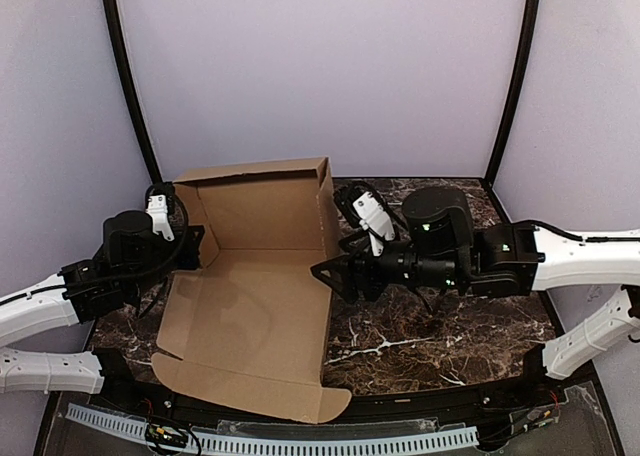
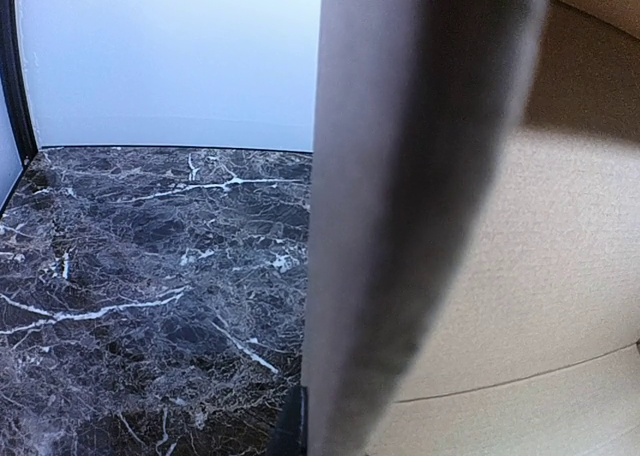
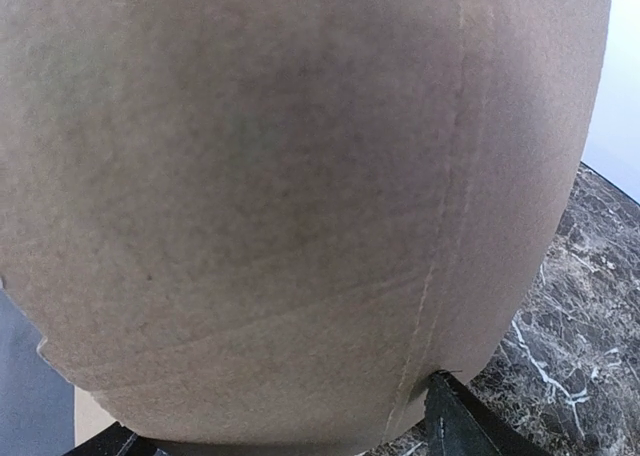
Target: Fold the paper box
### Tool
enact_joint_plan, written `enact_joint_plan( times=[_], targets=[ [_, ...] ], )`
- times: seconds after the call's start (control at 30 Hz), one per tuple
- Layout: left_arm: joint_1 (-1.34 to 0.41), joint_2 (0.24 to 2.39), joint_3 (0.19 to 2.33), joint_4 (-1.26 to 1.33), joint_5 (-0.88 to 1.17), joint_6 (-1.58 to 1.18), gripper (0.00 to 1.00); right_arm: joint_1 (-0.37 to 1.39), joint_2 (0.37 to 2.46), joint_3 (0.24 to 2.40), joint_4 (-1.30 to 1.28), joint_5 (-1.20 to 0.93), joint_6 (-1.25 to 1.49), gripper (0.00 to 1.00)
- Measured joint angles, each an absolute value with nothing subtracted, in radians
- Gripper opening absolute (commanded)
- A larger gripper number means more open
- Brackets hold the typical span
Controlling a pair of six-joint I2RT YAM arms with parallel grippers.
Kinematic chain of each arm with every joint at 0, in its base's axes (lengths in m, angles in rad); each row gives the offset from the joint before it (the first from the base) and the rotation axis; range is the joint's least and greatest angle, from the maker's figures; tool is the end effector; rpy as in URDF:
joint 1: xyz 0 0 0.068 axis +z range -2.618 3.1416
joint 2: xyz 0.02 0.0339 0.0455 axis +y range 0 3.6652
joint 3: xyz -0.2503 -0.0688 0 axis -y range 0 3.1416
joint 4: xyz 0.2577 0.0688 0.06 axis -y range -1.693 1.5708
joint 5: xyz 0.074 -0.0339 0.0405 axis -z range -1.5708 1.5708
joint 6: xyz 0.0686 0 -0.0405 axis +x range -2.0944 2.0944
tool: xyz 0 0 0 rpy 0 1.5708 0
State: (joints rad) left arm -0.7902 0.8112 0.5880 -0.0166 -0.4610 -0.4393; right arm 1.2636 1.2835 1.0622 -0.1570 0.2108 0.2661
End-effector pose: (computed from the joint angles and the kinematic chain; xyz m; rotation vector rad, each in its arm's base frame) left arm 0.1932 -0.1517 0.2643 -0.0121 1.8091 -0.4644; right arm 0.1179 0.3243 0.3034 -0.8399 1.8457 0.7961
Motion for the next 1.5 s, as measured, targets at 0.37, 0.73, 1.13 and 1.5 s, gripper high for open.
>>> enact_joint_plan(
  times=[0.37, 0.73, 1.13, 1.5],
  targets=[
    [-0.790, 0.811, 0.582, -0.017, -0.472, -0.448, 0.01, 1.264, 1.302, 1.089, -0.151, 0.158, 0.238, 0.78],
    [-0.790, 0.799, 0.579, -0.016, -0.471, -0.422, 0.01, 1.276, 1.182, 1.085, -0.226, 0.083, 0.155, 0.96],
    [-0.790, 0.738, 0.553, 0.021, -0.381, -0.360, 0.01, 1.274, 1.002, 1.069, -0.327, 0.029, 0.001, 0.97],
    [-0.790, 0.698, 0.551, 0.023, -0.333, -0.321, 0.01, 1.274, 0.822, 1.128, -0.506, -0.075, -0.048, 0.81]
  ],
)
